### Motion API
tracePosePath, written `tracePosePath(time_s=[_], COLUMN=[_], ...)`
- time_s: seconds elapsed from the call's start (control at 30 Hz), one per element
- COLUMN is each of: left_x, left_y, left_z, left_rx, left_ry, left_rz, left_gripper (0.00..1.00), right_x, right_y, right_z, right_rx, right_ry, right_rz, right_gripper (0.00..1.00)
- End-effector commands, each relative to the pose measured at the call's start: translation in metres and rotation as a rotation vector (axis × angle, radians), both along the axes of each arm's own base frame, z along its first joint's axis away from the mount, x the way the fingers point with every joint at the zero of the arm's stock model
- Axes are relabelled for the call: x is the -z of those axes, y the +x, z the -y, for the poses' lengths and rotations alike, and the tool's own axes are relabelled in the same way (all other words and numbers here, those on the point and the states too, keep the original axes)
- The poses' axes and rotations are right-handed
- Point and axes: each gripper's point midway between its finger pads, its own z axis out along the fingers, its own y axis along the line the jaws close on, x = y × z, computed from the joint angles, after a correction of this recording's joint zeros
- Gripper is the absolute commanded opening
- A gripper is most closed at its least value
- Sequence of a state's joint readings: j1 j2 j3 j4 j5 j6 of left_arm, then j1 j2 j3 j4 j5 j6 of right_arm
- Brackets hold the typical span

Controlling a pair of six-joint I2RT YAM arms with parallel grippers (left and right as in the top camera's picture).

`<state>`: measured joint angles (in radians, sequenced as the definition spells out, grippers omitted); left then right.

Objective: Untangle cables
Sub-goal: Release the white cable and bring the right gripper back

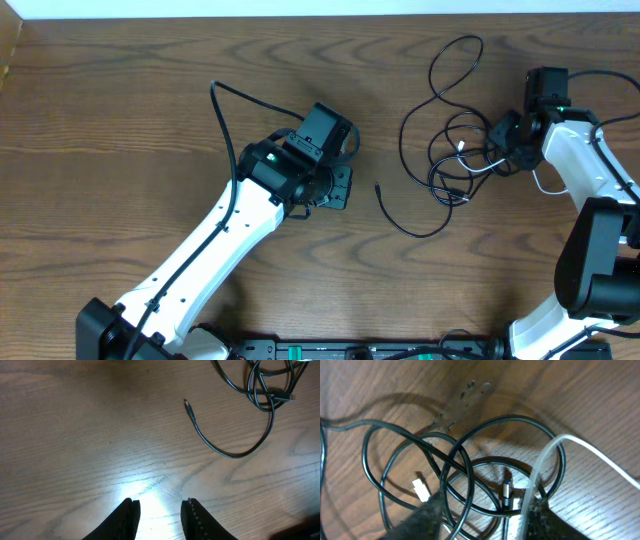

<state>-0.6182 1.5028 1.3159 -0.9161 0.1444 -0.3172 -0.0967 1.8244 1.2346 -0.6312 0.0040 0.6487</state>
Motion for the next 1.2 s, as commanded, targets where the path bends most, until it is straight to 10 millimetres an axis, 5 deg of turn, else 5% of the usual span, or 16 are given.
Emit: tracePosePath(time_s=[0.0, 0.13, 0.3, 0.53, 0.8, 1.17], left_x=[0.006, 0.006, 0.006, 0.005, 0.005, 0.005], left_y=[-0.002, -0.002, -0.002, 0.001, 0.002, 0.002], left_z=[-0.002, -0.002, -0.002, 0.000, 0.000, 0.000], left_rx=[0.000, 0.000, 0.000, 0.000, 0.000, 0.000], left_ry=[0.017, 0.017, 0.017, 0.009, 0.007, 0.007], left_rz=[-0.013, -0.012, -0.012, 0.000, 0.002, 0.002], left_gripper=[0.33, 0.32, 0.33, 0.33, 0.33, 0.33], right_x=[0.002, 0.002, -0.017, -0.094, -0.171, -0.185], right_y=[-0.001, -0.002, -0.010, -0.021, -0.034, -0.045], right_z=[0.004, 0.004, 0.004, 0.003, -0.024, 0.067], right_rx=[0.046, 0.045, 0.045, -0.062, -0.369, -0.204], right_ry=[-0.009, -0.008, -0.009, -0.057, -0.097, -0.298], right_rz=[-0.004, -0.007, 0.004, 0.160, 0.386, 0.384], right_gripper=[0.33, 0.01, 0.01, 0.01, 0.01, 0.01])
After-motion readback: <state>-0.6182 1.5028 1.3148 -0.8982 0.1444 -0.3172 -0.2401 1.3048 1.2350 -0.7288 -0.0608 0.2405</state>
